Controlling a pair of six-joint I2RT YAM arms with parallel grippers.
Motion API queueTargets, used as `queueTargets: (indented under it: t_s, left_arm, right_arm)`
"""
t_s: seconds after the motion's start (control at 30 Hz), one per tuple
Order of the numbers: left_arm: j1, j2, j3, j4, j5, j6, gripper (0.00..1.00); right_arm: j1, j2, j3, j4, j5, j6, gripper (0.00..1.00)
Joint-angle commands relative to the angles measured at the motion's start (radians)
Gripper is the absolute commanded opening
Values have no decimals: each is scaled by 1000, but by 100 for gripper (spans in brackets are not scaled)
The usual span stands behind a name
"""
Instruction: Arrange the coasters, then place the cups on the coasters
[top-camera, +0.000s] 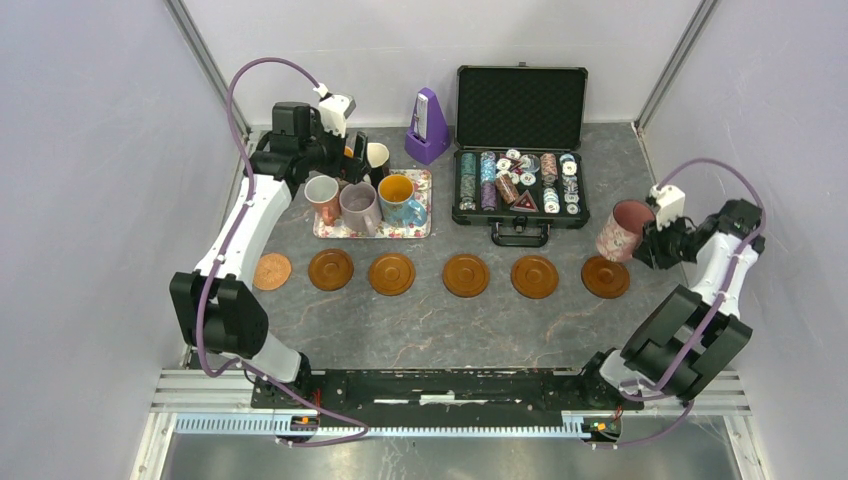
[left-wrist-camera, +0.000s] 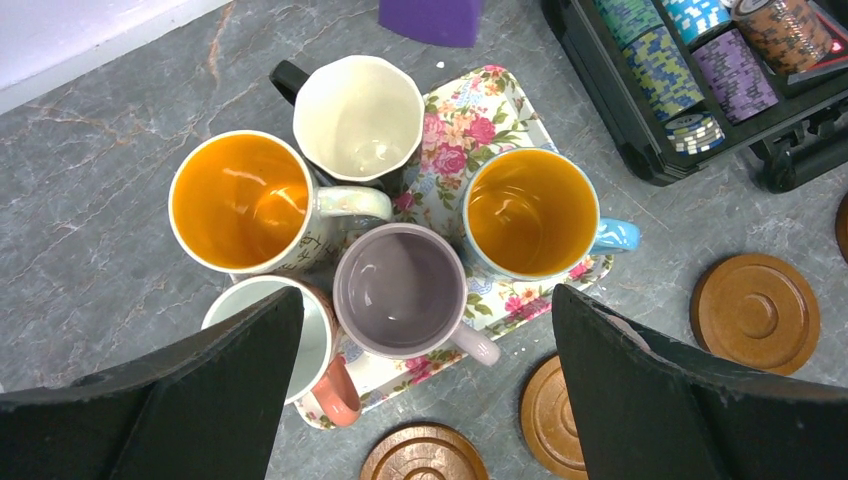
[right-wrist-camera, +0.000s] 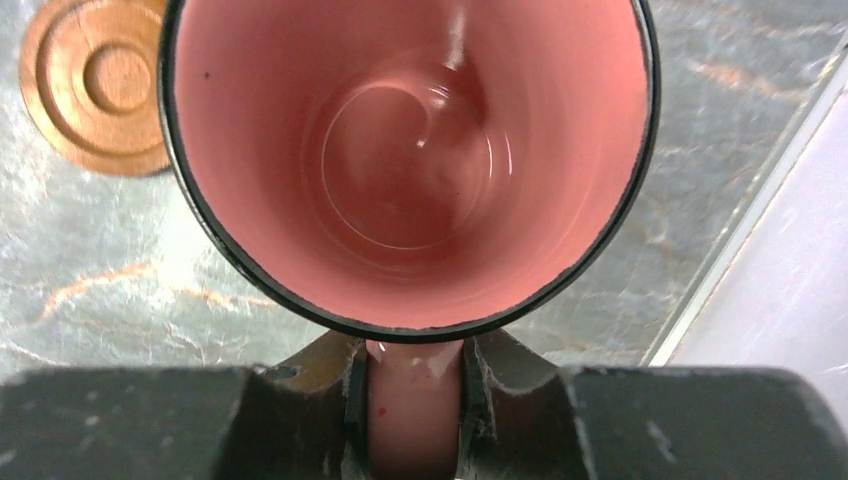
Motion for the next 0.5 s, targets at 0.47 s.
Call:
queueTargets:
  t_s: [0.47]
  left_arm:
    - [-34, -31, -26, 31, -123, -5, 100]
  right_arm:
    - [-90, -130, -243, 177, -134, -228, 0]
